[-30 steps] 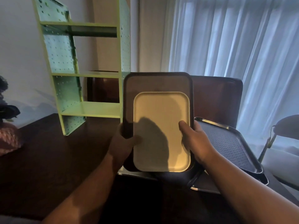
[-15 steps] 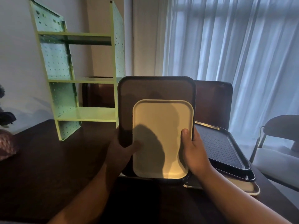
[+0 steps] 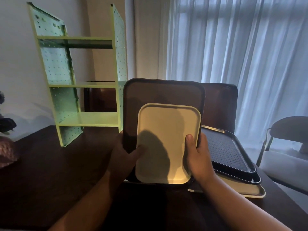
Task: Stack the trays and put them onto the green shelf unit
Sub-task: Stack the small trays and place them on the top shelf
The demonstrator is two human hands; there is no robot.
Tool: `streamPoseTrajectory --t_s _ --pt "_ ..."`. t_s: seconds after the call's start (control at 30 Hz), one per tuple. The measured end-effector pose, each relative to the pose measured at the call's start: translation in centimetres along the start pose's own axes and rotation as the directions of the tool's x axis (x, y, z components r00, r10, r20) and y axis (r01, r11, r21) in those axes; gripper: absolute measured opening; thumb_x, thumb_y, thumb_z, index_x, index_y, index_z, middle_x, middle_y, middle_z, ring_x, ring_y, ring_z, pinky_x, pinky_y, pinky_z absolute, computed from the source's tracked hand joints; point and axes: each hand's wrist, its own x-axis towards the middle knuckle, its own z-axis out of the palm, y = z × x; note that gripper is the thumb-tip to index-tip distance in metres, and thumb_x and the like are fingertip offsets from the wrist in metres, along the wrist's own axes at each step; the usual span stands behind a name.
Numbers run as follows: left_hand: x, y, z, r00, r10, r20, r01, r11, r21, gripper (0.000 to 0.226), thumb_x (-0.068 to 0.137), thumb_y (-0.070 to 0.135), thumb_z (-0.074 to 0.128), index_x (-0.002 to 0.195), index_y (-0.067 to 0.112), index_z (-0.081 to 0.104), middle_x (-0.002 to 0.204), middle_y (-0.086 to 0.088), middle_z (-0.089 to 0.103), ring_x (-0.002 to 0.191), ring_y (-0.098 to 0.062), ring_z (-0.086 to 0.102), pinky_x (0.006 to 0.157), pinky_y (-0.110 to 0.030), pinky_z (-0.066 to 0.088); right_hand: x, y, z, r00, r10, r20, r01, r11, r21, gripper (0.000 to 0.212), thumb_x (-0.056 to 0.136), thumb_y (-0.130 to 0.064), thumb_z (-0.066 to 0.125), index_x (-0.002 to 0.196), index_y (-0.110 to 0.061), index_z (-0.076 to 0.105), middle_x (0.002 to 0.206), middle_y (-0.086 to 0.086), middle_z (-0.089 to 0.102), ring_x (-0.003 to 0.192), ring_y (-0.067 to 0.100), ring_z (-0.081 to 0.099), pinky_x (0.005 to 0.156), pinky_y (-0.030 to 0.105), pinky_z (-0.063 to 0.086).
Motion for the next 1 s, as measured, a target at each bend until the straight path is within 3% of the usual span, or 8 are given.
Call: streamPoseTrajectory --t_s 0.1,0.27,0.43,0.53,0.7,0.8,0.9,1.0 --pt "-0.2 0.4 0.2 1.0 0.026 -0.003 -0.025 0.999 0.039 0.045 0.082 0.009 0.079 0.121 0.011 0.059 0.102 0.006 0.071 0.083 0.01 0.068 0.064 -0.005 0.049 0.2 0.0 -0.1 1.0 0.014 0.014 -0.014 1.0 -0.004 0.036 0.099 -0.05 0.053 0.128 -0.032 0.044 0.115 -0.008 0.063 0.107 0.015 0.064 0.095 0.047 0.053" --pt "-0.5 0.4 0.4 0.998 0.005 -0.06 -0.001 0.998 0.059 0.037 0.08 0.021 0.082 0.111 0.012 0.063 0.092 0.007 0.072 0.076 0.008 0.069 0.063 -0.007 0.049 0.0 -0.5 0.0 1.0 -0.03 -0.005 0.03 0.999 -0.036 0.033 0.1 -0.043 0.053 0.126 -0.025 0.045 0.107 -0.016 0.059 0.101 0.007 0.062 0.089 0.039 0.051" --pt "-1.2 0.9 0.8 0.99 0.041 -0.138 -0.028 0.995 0.097 0.022 0.084 0.017 0.078 0.095 0.018 0.059 0.084 0.006 0.066 0.068 0.013 0.064 0.058 -0.004 0.044 0.0 -0.8 0.0 0.999 -0.054 0.006 0.054 0.998 -0.023 0.026 0.101 -0.036 0.054 0.123 -0.028 0.043 0.104 -0.018 0.06 0.097 -0.003 0.063 0.068 0.009 0.049" --pt "-0.6 1.9 1.2 0.991 0.049 -0.122 -0.039 0.996 0.084 0.039 0.078 0.037 0.082 0.105 0.016 0.062 0.091 0.006 0.069 0.078 0.008 0.067 0.069 -0.014 0.049 1.2 -1.4 -0.3 0.997 -0.077 -0.007 0.077 0.997 -0.022 0.026 0.102 -0.034 0.054 0.125 -0.026 0.046 0.104 -0.019 0.062 0.09 -0.015 0.062 0.068 0.004 0.048" --pt "4.7 4.4 3.5 0.996 0.023 -0.085 -0.015 0.996 0.091 0.074 0.069 0.058 0.076 0.127 0.016 0.058 0.106 0.0 0.073 0.096 -0.015 0.07 0.086 -0.042 0.058 7.5 -3.6 -1.9 1.0 -0.019 0.0 0.019 0.992 -0.122 0.041 0.099 -0.051 0.052 0.128 -0.022 0.051 0.104 -0.01 0.067 0.092 0.002 0.064 0.072 0.016 0.047" --pt "8.8 6.3 5.5 0.99 -0.129 -0.051 0.134 0.983 0.122 0.091 0.063 0.066 0.072 0.136 0.015 0.052 0.12 -0.007 0.068 0.104 -0.023 0.067 0.08 -0.036 0.056 12.5 -5.4 -3.0 0.991 0.115 0.062 -0.099 0.972 -0.213 0.047 0.096 -0.063 0.046 0.12 -0.023 0.051 0.103 -0.004 0.069 0.093 0.015 0.068 0.083 0.036 0.054" --pt "13.0 7.9 7.6 0.975 -0.223 0.021 0.215 0.96 0.181 0.094 0.064 0.069 0.067 0.138 0.014 0.05 0.127 -0.01 0.063 0.109 -0.027 0.063 0.075 -0.032 0.049 17.1 -6.7 -3.9 0.962 0.256 0.09 -0.227 0.942 -0.247 0.049 0.097 -0.062 0.046 0.114 -0.017 0.057 0.099 0.001 0.071 0.089 0.019 0.069 0.077 0.036 0.053" --pt "17.1 10.6 9.1 0.951 -0.303 0.066 0.281 0.931 0.232 0.094 0.062 0.075 0.064 0.133 0.014 0.055 0.122 -0.01 0.064 0.106 -0.027 0.064 0.082 -0.036 0.05 21.2 -8.4 -4.8 0.928 0.361 0.088 -0.323 0.901 -0.289 0.057 0.095 -0.065 0.047 0.119 -0.015 0.061 0.104 0.004 0.072 0.095 0.025 0.069 0.091 0.045 0.054"
